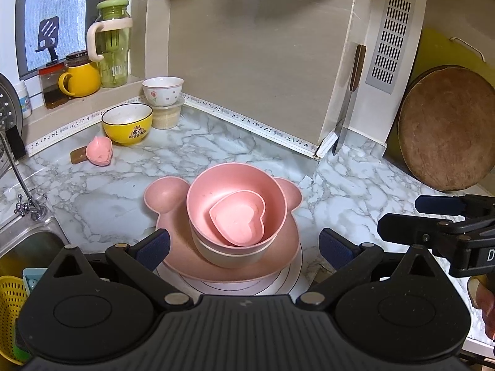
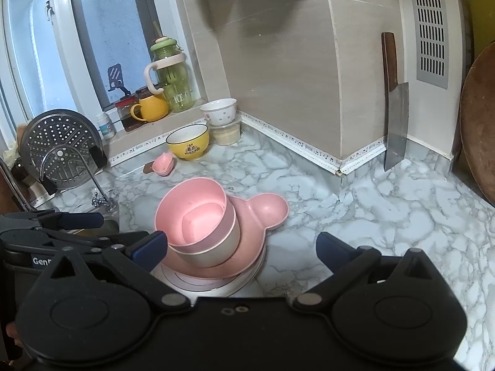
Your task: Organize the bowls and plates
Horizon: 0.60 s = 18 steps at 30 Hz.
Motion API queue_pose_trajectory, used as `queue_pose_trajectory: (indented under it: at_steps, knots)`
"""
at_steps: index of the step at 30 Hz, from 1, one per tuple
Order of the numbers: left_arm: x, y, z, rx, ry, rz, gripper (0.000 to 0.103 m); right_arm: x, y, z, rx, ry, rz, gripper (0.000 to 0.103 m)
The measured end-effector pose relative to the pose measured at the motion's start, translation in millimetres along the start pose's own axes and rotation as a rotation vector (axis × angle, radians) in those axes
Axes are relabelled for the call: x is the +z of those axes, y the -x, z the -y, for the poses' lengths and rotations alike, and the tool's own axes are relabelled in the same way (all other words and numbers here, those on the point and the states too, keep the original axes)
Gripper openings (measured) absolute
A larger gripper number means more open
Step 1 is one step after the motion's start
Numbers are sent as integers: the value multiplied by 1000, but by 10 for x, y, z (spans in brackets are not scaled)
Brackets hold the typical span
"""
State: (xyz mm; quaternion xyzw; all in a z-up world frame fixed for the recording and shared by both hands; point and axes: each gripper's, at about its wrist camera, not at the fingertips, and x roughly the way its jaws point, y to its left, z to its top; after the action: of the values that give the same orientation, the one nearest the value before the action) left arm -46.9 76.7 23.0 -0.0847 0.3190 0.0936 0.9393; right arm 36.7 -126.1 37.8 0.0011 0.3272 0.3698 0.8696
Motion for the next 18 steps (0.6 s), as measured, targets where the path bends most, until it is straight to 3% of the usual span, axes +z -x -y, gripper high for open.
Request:
queue_pose_trajectory:
  at_steps: [18]
  knots:
    - [22, 21, -3, -10, -2, 14, 103, -25, -63, 74, -23, -34, -16, 103]
